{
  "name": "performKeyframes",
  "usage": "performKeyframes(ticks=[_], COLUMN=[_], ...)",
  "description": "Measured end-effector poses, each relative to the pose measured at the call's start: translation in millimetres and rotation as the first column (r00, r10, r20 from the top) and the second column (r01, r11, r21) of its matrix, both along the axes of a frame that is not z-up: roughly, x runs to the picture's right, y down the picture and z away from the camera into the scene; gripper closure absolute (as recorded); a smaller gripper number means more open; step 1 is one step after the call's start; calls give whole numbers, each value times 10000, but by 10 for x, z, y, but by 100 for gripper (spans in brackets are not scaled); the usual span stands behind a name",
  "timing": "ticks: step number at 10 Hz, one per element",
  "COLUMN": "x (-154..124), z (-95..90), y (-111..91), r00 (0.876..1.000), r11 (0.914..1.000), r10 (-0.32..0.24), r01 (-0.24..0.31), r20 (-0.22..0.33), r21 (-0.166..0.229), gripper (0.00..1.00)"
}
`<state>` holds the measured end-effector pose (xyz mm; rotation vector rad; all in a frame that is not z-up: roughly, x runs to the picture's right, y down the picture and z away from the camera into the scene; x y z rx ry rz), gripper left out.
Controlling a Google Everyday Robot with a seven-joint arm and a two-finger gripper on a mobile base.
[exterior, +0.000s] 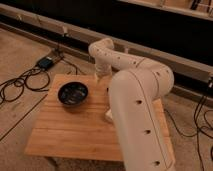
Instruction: Push the eraser across the table
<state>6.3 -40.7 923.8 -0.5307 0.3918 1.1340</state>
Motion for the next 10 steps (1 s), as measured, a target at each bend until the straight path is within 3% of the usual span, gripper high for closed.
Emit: performKeyframes(ticks=[3, 8, 10], x=[218, 498, 670], z=[201, 455, 621], y=[-28, -138, -174], r00=[9996, 9944, 9851], r11=[9998, 9957, 9877], r10=[154, 882, 1529], r01=[-151, -863, -1498], r20=[-246, -583, -792], r21=[107, 344, 441], gripper=[35, 35, 35])
